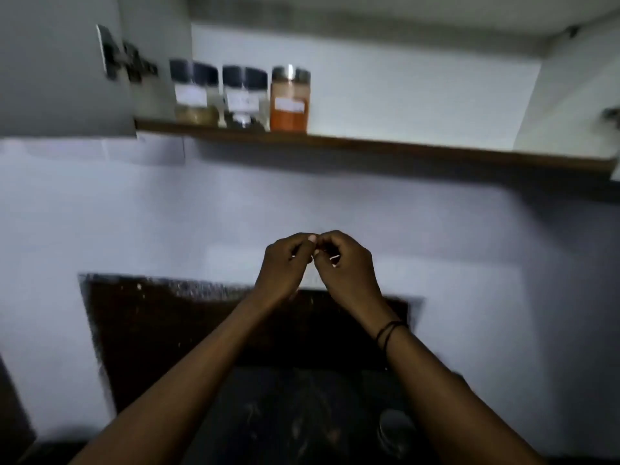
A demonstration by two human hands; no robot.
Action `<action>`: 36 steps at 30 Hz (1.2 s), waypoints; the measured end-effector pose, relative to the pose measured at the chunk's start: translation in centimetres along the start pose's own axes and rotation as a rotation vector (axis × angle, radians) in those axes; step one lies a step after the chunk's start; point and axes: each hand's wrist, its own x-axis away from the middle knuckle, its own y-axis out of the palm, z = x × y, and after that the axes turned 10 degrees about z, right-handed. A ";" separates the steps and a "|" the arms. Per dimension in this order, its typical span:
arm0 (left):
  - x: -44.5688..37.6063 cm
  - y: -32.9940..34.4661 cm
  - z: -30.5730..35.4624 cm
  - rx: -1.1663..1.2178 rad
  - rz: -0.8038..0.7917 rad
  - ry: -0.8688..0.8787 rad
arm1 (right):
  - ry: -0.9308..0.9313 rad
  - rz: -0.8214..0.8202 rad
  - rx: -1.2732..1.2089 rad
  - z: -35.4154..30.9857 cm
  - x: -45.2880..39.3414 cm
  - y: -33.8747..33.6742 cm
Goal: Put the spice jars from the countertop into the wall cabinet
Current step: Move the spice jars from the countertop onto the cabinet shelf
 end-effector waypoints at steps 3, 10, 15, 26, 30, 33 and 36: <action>6.0 1.3 -3.0 0.021 -0.080 -0.097 | 0.148 -0.052 0.023 3.2 5.8 -0.1; 21.6 4.6 -10.1 -0.027 -0.331 -0.350 | 0.399 -0.172 0.154 9.7 22.7 -1.2; 29.9 6.1 -13.7 -0.146 -0.481 -0.391 | 0.433 -0.291 0.376 12.6 32.1 -2.7; 34.6 7.4 -15.3 -0.064 -0.469 -0.772 | 0.524 -0.482 0.419 15.0 39.8 -3.2; 34.4 7.6 -14.4 -0.041 -0.438 -0.817 | 0.630 -0.349 0.322 15.8 39.0 -3.5; 34.1 7.4 -13.8 0.017 -0.322 -0.900 | 0.719 -0.203 0.217 16.0 37.1 -3.7; 33.7 6.7 -13.4 0.070 -0.199 -0.939 | 0.730 -0.103 -0.004 16.4 34.7 -4.2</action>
